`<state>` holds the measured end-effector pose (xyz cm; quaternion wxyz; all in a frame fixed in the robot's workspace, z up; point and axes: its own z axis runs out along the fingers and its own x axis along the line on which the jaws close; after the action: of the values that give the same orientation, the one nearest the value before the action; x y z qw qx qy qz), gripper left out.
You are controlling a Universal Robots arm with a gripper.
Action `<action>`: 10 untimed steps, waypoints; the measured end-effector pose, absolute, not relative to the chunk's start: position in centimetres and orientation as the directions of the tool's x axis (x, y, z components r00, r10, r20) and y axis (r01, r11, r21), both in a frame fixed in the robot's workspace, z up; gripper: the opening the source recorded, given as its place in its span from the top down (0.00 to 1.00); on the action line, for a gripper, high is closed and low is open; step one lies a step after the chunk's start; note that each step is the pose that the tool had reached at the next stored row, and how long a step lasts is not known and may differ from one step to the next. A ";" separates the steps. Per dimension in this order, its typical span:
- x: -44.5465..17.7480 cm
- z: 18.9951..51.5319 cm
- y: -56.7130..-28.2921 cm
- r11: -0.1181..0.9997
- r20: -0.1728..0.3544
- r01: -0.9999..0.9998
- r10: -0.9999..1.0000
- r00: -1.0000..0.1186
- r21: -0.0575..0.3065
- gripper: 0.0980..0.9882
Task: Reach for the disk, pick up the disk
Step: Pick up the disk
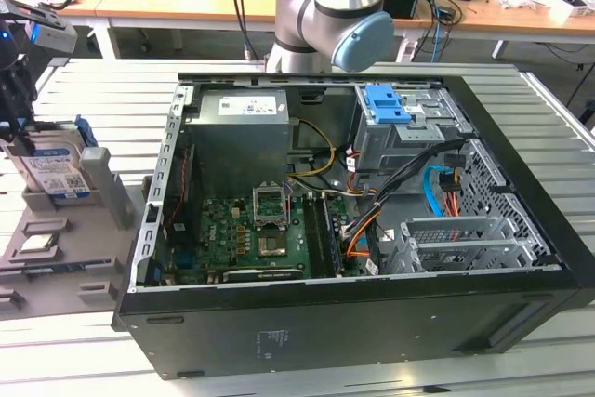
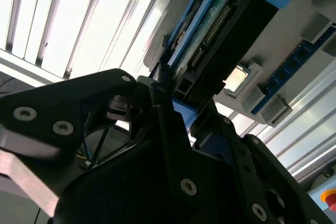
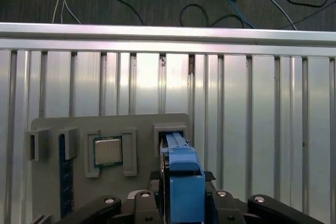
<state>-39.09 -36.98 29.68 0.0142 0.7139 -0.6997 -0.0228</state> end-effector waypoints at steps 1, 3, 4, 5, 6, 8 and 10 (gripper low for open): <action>-39.1 29.7 -37.0 -0.020 -0.013 -0.998 -1.000 0.020 0.052 0.70; -39.1 29.7 -37.0 -0.020 -0.013 -0.998 -1.000 0.020 0.052 0.70; -39.1 29.7 -37.0 -0.020 -0.013 -0.998 -1.000 0.020 0.052 0.70; -39.1 29.7 -37.0 -0.020 -0.013 -0.998 -1.000 0.020 0.052 0.70; -39.1 29.7 -37.0 -0.020 -0.013 -0.998 -1.000 0.020 0.052 0.70; -39.1 29.7 -37.0 -0.020 -0.013 -0.998 -1.000 0.020 0.052 0.70; -39.1 29.7 -37.0 -0.020 -0.013 -0.998 -1.000 0.020 0.052 0.70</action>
<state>-39.08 -36.98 29.68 0.0141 0.7139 -0.6997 -0.0228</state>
